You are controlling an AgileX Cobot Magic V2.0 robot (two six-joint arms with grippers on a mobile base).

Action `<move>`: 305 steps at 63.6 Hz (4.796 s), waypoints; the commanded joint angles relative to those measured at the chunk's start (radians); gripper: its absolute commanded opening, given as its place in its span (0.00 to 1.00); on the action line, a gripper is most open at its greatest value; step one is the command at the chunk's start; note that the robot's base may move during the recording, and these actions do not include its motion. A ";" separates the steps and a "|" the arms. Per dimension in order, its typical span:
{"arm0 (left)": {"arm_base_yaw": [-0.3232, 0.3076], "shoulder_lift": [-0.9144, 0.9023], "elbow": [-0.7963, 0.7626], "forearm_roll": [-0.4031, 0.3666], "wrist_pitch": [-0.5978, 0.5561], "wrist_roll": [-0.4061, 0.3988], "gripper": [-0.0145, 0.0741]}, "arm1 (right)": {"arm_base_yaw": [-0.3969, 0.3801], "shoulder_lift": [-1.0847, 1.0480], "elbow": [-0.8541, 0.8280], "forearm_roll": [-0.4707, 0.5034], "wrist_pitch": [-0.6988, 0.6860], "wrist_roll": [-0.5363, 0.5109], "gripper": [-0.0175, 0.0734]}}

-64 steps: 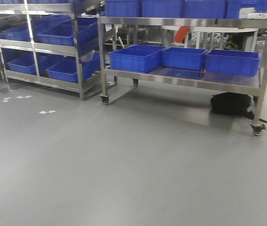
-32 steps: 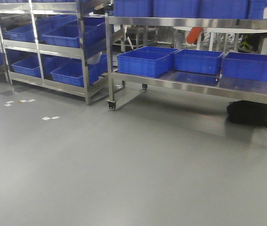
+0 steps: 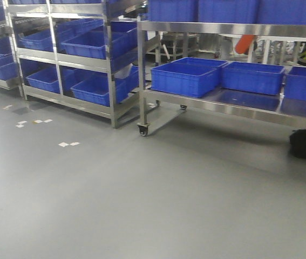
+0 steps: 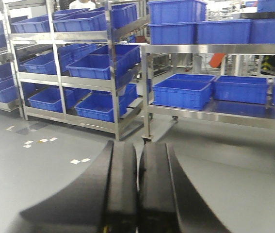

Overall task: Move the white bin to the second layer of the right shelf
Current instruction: 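Turn the base toward the windows, keeping the bin held, then drive across the room toward the windows with the bin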

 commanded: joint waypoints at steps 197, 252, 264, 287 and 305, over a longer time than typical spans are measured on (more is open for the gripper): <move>-0.003 -0.013 0.033 -0.005 -0.087 -0.007 0.26 | -0.006 0.002 -0.029 -0.005 -0.107 -0.004 0.25; -0.003 -0.013 0.033 -0.005 -0.087 -0.007 0.26 | -0.006 0.002 -0.029 -0.005 -0.107 -0.004 0.25; -0.003 -0.013 0.033 -0.005 -0.087 -0.007 0.26 | -0.006 0.002 -0.029 -0.005 -0.107 -0.004 0.25; -0.003 -0.013 0.033 -0.005 -0.087 -0.007 0.26 | -0.006 0.002 -0.029 -0.005 -0.108 -0.004 0.25; -0.003 -0.013 0.033 -0.005 -0.087 -0.007 0.26 | -0.006 0.002 -0.029 -0.005 -0.108 -0.004 0.25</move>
